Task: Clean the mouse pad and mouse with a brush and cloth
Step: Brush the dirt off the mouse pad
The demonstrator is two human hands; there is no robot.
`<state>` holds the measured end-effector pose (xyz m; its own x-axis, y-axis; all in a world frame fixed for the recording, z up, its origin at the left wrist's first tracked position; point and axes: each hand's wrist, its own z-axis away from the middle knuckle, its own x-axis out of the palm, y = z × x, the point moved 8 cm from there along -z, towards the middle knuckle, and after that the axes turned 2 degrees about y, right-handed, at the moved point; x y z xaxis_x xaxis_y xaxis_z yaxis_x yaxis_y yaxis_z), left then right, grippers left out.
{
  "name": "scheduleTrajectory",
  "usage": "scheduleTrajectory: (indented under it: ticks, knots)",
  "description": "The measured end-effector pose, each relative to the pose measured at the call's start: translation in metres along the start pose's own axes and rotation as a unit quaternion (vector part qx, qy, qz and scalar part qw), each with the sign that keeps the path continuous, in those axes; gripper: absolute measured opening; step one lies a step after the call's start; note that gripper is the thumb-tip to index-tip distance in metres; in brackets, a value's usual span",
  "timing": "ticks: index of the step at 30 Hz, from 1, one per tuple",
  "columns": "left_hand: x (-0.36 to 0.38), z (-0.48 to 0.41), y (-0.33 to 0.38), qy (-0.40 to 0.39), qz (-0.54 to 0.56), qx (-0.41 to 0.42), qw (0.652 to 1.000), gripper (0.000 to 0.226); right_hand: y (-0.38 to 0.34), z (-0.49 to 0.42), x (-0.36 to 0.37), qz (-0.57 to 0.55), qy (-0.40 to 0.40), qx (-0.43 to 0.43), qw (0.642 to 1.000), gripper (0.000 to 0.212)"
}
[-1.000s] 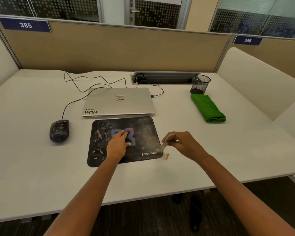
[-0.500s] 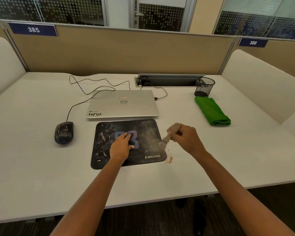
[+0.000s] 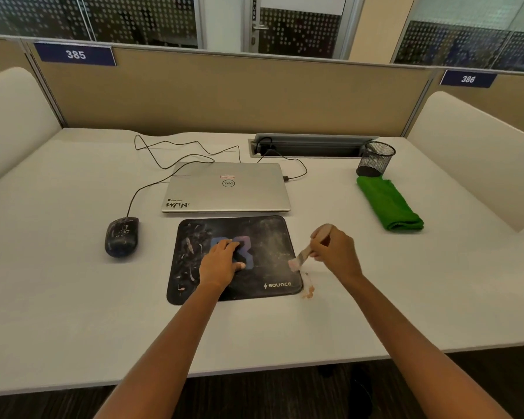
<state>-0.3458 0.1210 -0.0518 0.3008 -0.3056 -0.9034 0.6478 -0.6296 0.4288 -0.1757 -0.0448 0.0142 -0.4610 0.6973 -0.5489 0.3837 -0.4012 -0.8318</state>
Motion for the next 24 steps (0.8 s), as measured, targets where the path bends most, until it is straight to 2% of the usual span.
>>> scheduleTrajectory:
  ticks: [2,3,6,9,13,16,19,21,24]
  knots:
    - [-0.001,-0.001,0.000,0.000,0.001,0.003,1.000,0.055,-0.008,0.002,-0.011,0.046,0.039,-0.043,0.997,0.006]
    - [-0.002,-0.002,0.000,0.000,0.000,0.004,1.000,0.055,-0.012,0.004,-0.011,0.032,0.042,-0.048,0.997,0.007]
    - [-0.004,-0.003,0.001,-0.002,-0.004,0.004,1.000,0.055,-0.015,0.016,0.019,-0.092,-0.028,0.000,0.995,0.015]
    - [-0.005,-0.003,0.001,-0.002,0.000,0.001,1.000,0.055,-0.014,0.025,0.047,-0.047,-0.090,0.001,0.995,0.007]
    - [-0.006,-0.002,0.000,-0.001,0.010,-0.002,1.000,0.055,-0.013,0.016,0.022,-0.003,-0.036,-0.037,0.999,0.007]
    - [-0.005,-0.002,0.000,-0.001,0.013,-0.002,1.000,0.055,-0.018,0.005,0.003,0.070,0.007,-0.085,0.994,0.007]
    - [-0.005,-0.002,0.000,-0.002,0.018,-0.005,1.000,0.055,-0.021,0.002,0.008,-0.010,0.009,-0.069,0.998,0.005]
    - [-0.006,-0.003,0.000,-0.003,0.019,-0.006,1.000,0.054,-0.020,0.003,0.028,-0.089,-0.027,-0.026,0.995,0.005]
    - [-0.006,-0.003,0.000,-0.006,0.017,-0.007,1.000,0.054,-0.015,0.005,0.055,-0.103,-0.085,0.016,0.991,0.003]
